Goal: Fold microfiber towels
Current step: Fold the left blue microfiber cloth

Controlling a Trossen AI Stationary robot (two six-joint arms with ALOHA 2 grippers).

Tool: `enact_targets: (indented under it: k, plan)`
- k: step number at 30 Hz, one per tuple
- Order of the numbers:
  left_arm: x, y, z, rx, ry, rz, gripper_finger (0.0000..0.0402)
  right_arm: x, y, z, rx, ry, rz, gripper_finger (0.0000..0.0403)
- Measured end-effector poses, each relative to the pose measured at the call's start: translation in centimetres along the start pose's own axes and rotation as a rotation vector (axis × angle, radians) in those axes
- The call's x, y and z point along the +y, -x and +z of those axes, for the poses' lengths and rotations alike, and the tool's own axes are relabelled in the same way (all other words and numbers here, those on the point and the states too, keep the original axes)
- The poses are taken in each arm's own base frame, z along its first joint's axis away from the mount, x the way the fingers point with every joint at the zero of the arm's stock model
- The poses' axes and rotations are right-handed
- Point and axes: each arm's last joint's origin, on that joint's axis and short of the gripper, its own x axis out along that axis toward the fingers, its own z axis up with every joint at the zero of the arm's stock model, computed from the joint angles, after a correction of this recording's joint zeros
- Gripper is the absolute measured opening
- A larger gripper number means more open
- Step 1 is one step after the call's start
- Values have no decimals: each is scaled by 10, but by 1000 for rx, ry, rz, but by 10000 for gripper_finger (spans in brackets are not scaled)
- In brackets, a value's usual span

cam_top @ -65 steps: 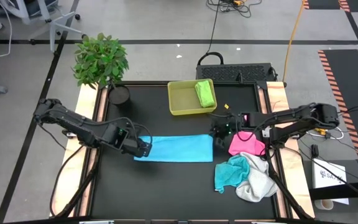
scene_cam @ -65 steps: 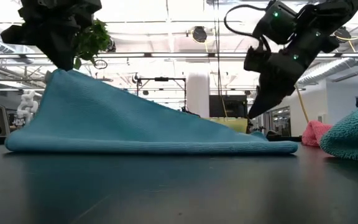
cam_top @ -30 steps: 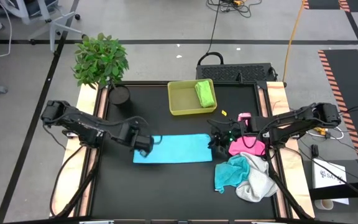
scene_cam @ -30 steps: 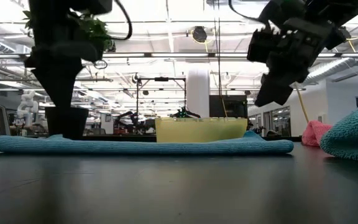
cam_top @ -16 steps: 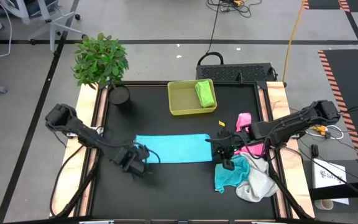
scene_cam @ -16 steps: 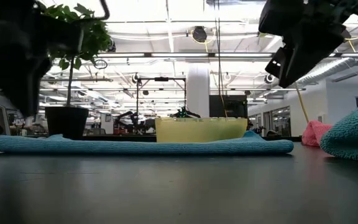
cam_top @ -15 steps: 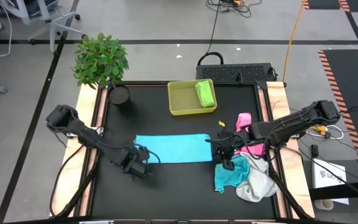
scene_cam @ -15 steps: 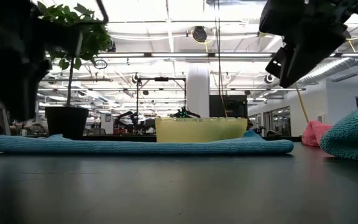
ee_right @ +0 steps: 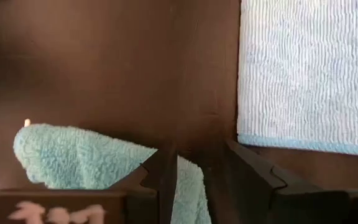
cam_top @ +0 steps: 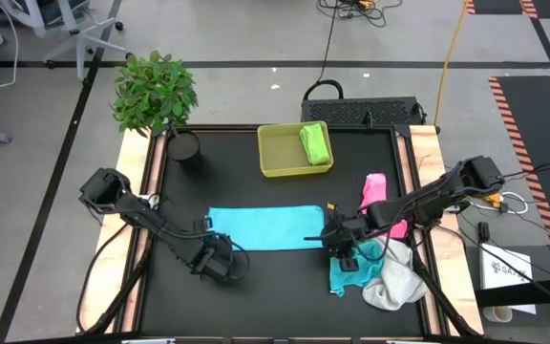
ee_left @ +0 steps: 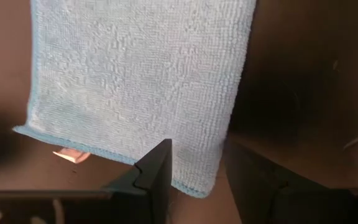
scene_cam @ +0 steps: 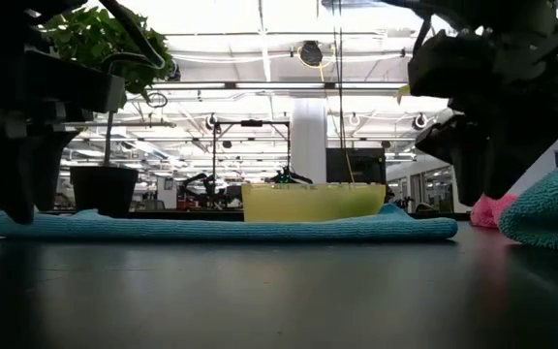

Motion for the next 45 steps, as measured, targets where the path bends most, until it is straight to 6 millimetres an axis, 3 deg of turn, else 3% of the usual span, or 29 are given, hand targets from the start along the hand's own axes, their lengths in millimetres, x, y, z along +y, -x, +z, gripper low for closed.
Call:
enact_targets:
  k: [17,28,45]
  plan:
    - [1,0,0,-6,-55,11,147,-9,-6,7,-45,141,-37,122]
    - [-8,2,-8,77,-76,-92,147,-20,-9,10,-47,168,-81,122]
    - [-7,2,-6,28,-29,-50,147,-23,-33,7,7,206,-56,122]
